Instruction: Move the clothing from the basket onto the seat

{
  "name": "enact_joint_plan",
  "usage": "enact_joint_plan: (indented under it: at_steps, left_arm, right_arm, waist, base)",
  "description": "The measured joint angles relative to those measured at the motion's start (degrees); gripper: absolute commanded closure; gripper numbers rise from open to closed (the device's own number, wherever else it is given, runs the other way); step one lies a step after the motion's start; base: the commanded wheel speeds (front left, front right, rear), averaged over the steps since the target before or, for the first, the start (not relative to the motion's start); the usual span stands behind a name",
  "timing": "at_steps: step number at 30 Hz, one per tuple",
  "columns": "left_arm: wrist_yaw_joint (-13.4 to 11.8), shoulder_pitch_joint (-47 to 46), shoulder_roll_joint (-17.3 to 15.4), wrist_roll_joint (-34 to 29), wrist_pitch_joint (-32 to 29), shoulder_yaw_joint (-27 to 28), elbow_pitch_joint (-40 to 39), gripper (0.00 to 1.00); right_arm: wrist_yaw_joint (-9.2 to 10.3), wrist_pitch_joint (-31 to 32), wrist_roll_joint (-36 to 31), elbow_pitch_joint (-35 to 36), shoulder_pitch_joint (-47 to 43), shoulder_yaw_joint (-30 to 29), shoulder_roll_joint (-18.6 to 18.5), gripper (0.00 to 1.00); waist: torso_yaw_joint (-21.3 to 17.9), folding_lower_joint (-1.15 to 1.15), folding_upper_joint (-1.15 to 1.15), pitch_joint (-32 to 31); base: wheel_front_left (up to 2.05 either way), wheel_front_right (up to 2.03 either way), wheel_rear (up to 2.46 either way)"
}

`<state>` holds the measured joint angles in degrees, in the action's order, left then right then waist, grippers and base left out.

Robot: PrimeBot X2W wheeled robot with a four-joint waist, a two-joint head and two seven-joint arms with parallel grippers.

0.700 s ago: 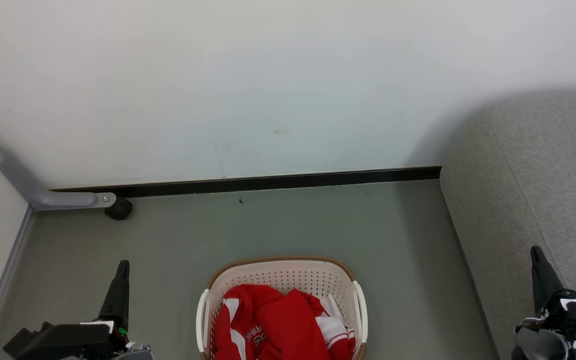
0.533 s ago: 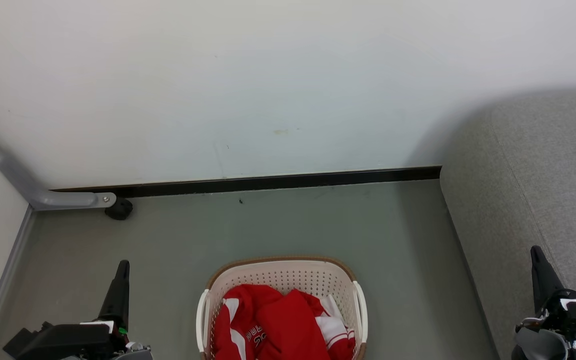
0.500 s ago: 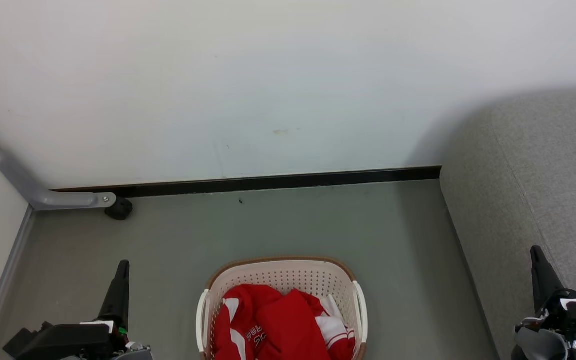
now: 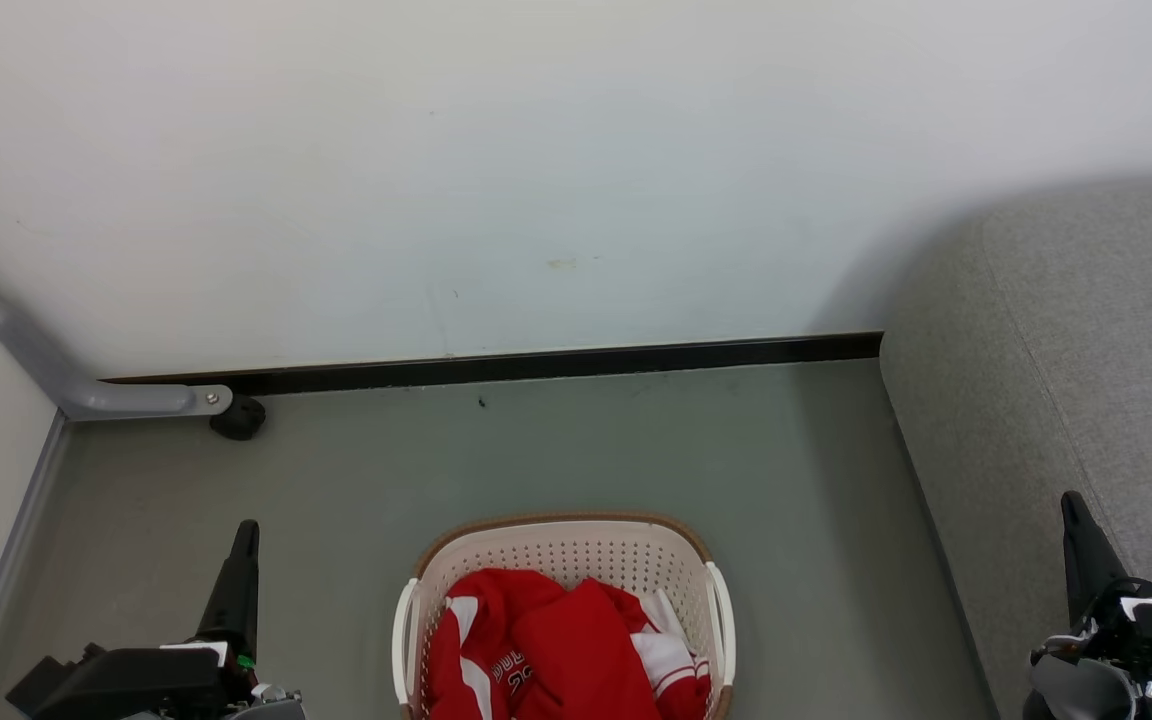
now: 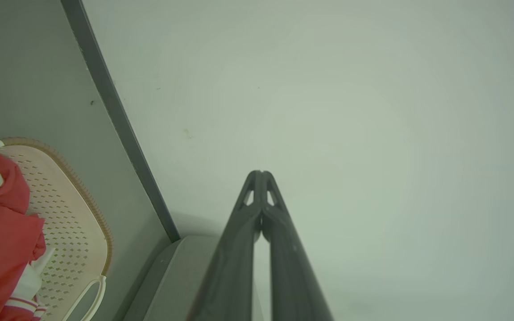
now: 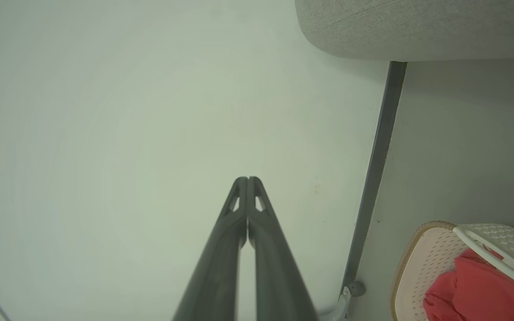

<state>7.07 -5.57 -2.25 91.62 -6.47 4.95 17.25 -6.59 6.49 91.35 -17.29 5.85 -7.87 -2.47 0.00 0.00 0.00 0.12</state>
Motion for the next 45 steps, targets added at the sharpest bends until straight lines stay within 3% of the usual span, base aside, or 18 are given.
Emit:
enact_joint_plan:
  at_steps: [36,37,45]
  left_arm:
    - [0.0,0.0,0.0,0.0,0.0,0.0,0.0,1.0]
    - [0.0,0.0,0.0,0.0,0.0,0.0,0.0,0.0]
    - [-0.1,3.1,0.9,0.0,0.0,-0.1,4.0,0.0]
  right_arm:
    - [0.0,0.0,0.1,0.0,0.0,0.0,0.0,1.0]
    - [0.0,0.0,0.1,0.0,0.0,0.0,0.0,0.0]
    - [0.11,0.0,0.0,-4.1,-2.9,0.3,1.6,0.0]
  waist:
    - [0.0,0.0,0.0,0.0]
    - [0.0,0.0,0.0,0.0]
    - [0.0,0.0,0.0,0.0]
  base:
    - [0.0,0.0,0.0]
    - [0.0,0.0,0.0]
    - [0.0,0.0,0.0]
